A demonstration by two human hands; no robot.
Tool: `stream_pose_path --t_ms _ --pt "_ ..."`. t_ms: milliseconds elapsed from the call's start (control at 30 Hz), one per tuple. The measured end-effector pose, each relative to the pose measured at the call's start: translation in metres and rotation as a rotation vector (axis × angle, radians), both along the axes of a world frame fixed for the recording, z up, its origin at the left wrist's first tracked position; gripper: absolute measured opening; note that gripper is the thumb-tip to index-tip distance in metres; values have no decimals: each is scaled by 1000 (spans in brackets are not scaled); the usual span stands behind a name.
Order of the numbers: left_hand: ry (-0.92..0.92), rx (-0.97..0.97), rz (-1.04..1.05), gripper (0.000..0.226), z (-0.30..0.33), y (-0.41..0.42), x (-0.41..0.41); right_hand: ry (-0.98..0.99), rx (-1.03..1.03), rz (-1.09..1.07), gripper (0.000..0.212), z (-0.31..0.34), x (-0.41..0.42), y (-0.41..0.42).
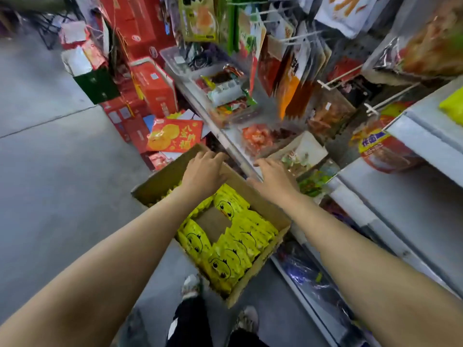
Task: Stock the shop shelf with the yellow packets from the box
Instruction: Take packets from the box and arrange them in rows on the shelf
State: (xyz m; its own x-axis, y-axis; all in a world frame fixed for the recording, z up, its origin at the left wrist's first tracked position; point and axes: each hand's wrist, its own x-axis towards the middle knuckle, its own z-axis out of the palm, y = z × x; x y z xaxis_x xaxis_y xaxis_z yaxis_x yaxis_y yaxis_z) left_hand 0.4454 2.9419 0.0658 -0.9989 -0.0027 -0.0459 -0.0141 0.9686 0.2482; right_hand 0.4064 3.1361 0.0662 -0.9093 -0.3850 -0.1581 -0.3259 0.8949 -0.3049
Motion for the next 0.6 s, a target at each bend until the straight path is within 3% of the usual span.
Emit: stream_pose_path --t_ms 167,367,600 --pt "-330 132 -29 55 -102 -32 -11 -305 -65 -88 47 -92 1 -30" --pt "-691 237 -68 53 -217 -70 -6 -534 -147 -319 44 -201 6 -57" --pt "-881 300 -188 56 -302 -95 -1 -503 -211 -536 53 -276 -15 -79"
